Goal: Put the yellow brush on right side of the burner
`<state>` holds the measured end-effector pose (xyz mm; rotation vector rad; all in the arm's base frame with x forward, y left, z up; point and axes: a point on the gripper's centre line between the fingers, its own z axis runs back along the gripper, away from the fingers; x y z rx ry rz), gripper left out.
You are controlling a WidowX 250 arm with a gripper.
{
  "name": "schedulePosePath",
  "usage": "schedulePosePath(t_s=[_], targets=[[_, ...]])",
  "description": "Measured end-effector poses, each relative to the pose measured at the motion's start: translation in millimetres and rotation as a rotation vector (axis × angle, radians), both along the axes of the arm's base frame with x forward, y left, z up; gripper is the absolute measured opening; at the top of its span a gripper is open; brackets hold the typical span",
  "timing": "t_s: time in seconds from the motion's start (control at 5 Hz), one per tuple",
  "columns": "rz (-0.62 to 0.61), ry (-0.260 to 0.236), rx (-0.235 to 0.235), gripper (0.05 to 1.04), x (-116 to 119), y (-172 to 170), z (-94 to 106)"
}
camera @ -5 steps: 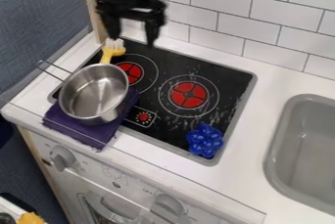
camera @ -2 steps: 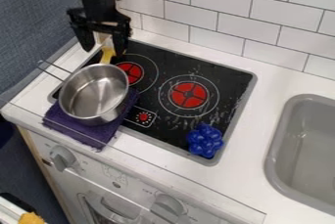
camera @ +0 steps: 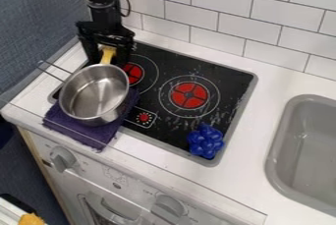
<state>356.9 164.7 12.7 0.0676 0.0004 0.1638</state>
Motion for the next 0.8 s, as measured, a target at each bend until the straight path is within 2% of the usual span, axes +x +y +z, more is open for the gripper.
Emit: schedulePosePath(t_s=[0.2,0.4,0.8], targets=[[-0.012,0.008,0.013,0.952,5.9,0.5,-1.8],[-0.025,0.012,0.018,0.743,6.0,-1.7,-2.1],[0.002,-0.016,0.013,0.737,0.0,-3.5,0.2]])
